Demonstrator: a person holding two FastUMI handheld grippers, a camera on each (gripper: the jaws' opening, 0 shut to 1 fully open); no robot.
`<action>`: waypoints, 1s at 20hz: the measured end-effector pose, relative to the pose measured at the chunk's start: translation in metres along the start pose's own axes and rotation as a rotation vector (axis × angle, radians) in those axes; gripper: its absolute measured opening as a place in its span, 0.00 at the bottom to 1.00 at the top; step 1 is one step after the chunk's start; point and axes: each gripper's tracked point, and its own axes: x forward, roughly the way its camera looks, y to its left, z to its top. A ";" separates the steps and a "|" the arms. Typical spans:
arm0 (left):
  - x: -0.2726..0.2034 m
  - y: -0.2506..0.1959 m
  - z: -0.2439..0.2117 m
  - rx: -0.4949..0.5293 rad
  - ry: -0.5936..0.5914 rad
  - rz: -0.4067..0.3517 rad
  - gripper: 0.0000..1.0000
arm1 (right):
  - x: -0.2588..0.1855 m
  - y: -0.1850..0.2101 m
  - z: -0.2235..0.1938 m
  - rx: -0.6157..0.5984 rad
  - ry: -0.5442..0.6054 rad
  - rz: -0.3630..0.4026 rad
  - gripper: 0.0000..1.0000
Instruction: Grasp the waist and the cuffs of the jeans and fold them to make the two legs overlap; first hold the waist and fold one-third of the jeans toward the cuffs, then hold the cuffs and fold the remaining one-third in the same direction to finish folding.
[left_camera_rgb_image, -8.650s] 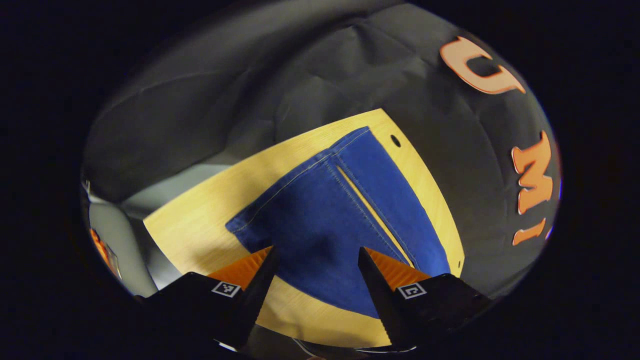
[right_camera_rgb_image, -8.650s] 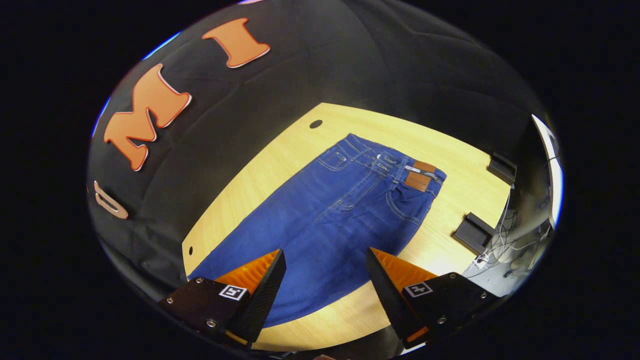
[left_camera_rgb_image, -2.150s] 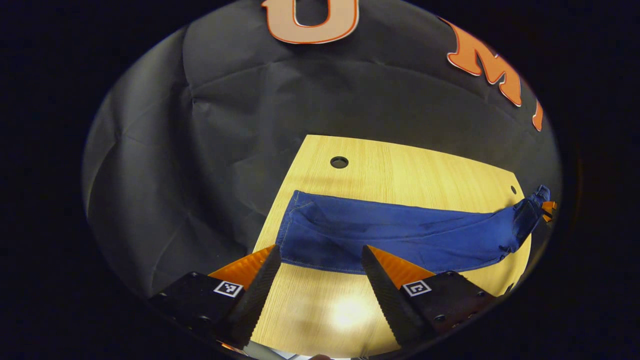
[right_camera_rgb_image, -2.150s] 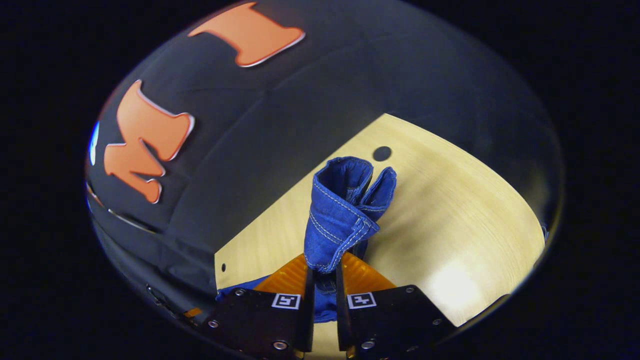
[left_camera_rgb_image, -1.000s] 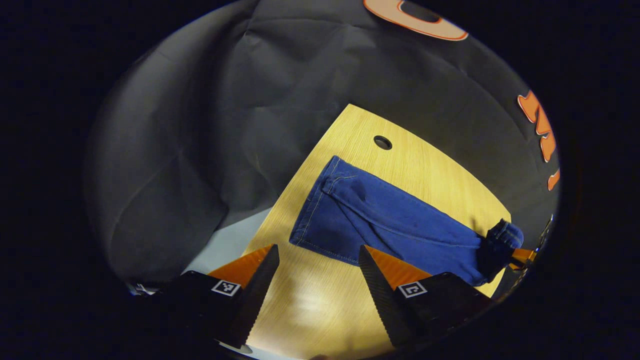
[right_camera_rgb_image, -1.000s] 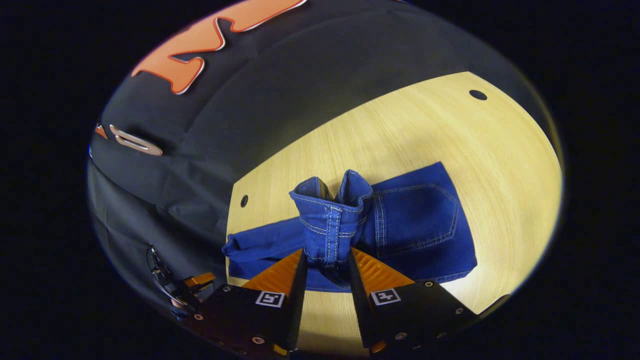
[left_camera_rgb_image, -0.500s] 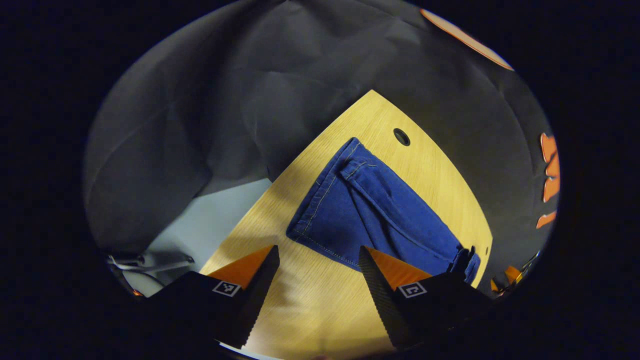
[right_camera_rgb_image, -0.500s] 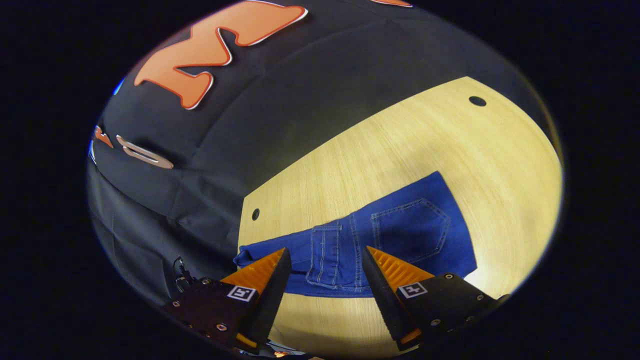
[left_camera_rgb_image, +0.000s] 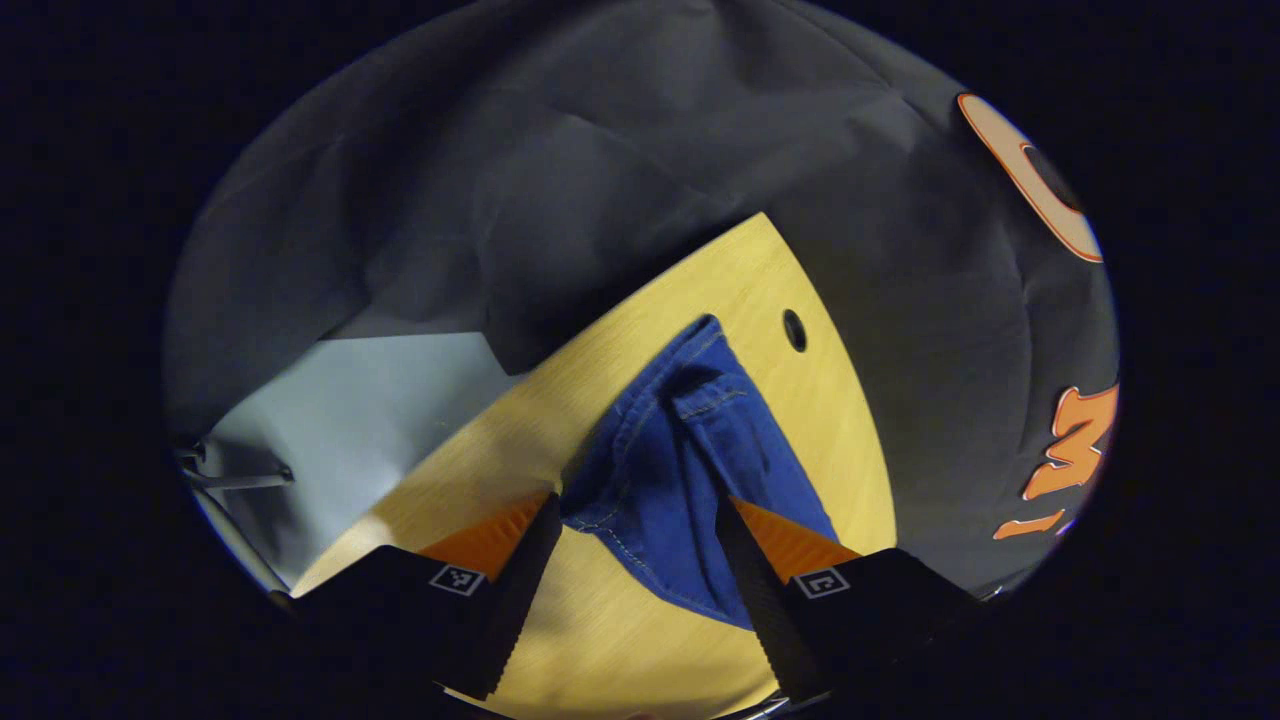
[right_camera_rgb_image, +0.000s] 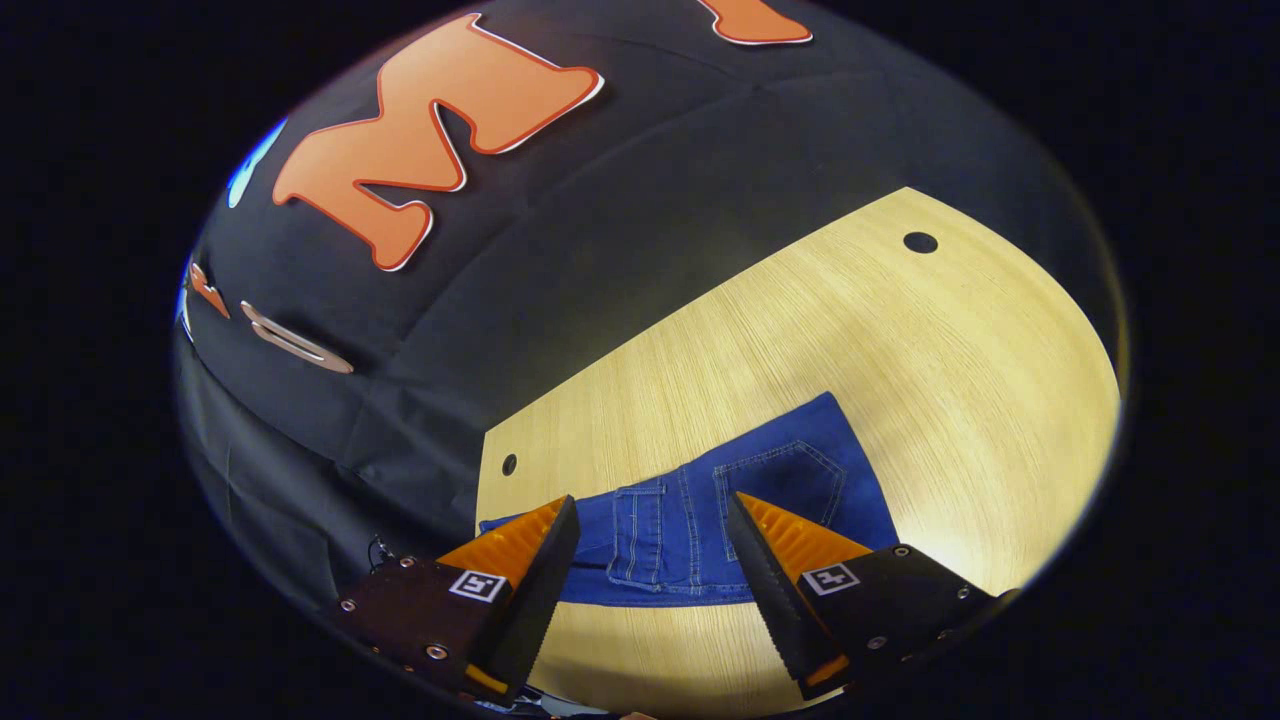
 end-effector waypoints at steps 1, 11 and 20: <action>0.012 -0.014 -0.004 0.009 0.010 -0.025 0.96 | 0.000 -0.001 -0.002 0.000 0.006 -0.001 0.92; 0.057 -0.050 -0.013 0.022 0.005 -0.099 0.70 | -0.027 -0.032 -0.003 0.058 -0.017 -0.040 0.92; 0.015 -0.090 -0.010 0.133 -0.156 -0.088 0.06 | -0.038 -0.048 0.004 0.068 -0.046 -0.040 0.92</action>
